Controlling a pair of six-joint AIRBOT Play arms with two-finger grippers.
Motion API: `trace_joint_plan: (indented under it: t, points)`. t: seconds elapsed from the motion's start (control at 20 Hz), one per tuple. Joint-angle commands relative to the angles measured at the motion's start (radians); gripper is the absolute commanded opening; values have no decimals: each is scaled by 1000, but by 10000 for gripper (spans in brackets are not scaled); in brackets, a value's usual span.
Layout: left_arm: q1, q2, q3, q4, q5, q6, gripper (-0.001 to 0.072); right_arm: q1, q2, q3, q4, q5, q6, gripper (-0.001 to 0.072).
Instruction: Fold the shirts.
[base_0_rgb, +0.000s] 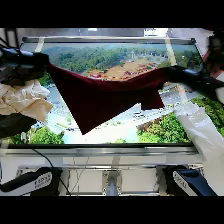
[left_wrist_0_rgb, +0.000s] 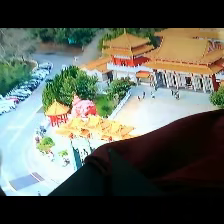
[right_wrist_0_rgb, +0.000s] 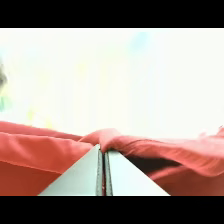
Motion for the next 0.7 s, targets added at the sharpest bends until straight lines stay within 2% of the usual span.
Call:
trace_joint_plan:
  t: [0.0,0.15,0.3,0.45,0.55,0.65]
  points:
    - [0,195,81,107,-56,15,16,-92,278,90,-74,137,25,28]
    - [0,341,123,137,-65,46,15,-126,380,201,-97,198,66,27]
    - [0,408,200,83,-150,86,14,-125,375,320,-56,224,66,27]
    - [0,409,276,67,-150,87,14,-125,342,387,-27,183,61,27]
    - [0,390,277,111,-111,86,14,-125,287,406,-19,159,43,27]
    - [0,311,276,156,-178,73,13,-125,197,406,0,161,36,27]
